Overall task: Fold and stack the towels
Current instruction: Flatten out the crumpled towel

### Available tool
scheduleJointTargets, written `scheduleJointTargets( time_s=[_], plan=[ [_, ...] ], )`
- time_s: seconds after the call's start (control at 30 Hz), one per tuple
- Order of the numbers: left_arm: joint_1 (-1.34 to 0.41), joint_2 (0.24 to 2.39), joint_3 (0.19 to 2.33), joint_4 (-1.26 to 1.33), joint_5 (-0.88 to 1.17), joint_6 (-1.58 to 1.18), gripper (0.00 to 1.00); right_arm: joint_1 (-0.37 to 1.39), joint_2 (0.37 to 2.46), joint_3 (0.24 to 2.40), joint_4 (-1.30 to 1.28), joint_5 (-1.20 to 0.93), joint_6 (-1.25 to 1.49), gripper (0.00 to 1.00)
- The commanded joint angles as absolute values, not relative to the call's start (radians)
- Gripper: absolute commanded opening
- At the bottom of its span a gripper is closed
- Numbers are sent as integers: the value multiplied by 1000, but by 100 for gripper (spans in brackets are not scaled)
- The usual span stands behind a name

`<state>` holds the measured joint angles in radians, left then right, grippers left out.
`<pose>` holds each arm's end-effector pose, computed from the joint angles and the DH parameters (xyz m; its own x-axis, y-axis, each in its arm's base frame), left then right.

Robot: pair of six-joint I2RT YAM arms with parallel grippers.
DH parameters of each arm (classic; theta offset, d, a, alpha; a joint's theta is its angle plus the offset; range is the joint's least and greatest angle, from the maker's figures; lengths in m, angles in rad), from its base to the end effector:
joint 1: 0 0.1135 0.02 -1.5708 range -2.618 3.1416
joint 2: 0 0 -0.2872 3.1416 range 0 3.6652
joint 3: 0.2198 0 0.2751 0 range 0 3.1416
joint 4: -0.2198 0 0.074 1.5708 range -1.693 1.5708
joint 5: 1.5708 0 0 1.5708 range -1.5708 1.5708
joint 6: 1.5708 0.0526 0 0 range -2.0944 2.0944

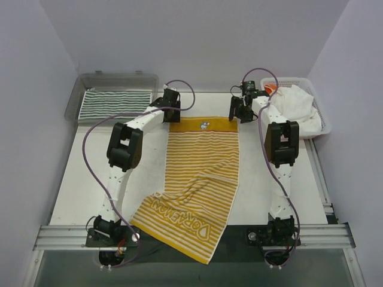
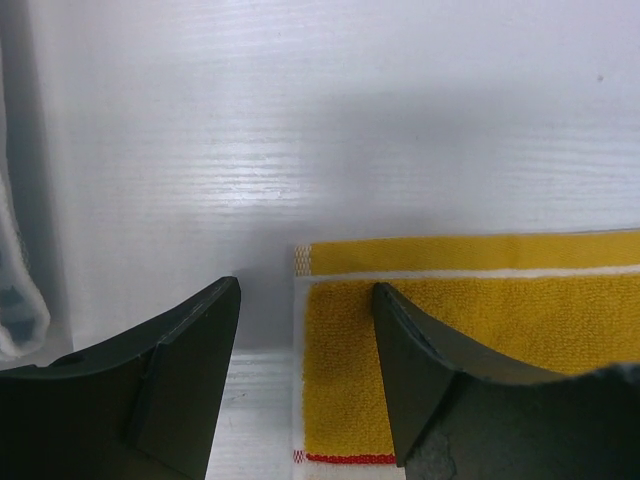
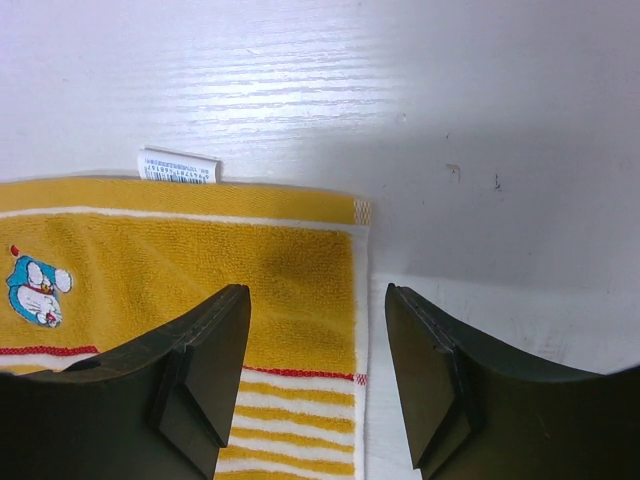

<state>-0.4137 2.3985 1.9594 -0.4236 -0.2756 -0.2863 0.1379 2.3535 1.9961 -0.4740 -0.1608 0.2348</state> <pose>0.5378 -0.2205 0.1533 -0.7307 0.0240 -0.6823 0.0192 0.9997 0.0146 0.5732 0.0881 0.1864 -0.7682 0.1252 -0.6278 -0.0656 0.9601 0.2718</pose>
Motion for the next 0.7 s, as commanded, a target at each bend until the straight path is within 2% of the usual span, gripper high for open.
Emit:
scheduleJointTargets(
  time_s=[0.0, 0.17, 0.43, 0.47, 0.57, 0.67],
  plan=[
    [-397, 2447, 2011, -477, -250, -310, 67, 121, 2359, 2028, -495, -140, 291, 56],
    [-396, 2473, 2023, -489, -227, -313, 67, 115, 2385, 2031, -495, -156, 345, 56],
    [-397, 2481, 1997, -538, -192, -302, 39, 117, 2395, 1971, -495, -189, 419, 54],
    [-397, 2474, 1987, -541, -192, -302, 38, 118, 2378, 1951, -495, -181, 432, 52],
    [-399, 2427, 1915, -538, -192, -314, 35, 129, 2330, 1847, -495, -141, 440, 31],
    [-408, 2392, 1862, -535, -192, -311, 35, 156, 2293, 1763, -497, -134, 426, 25]
  ],
)
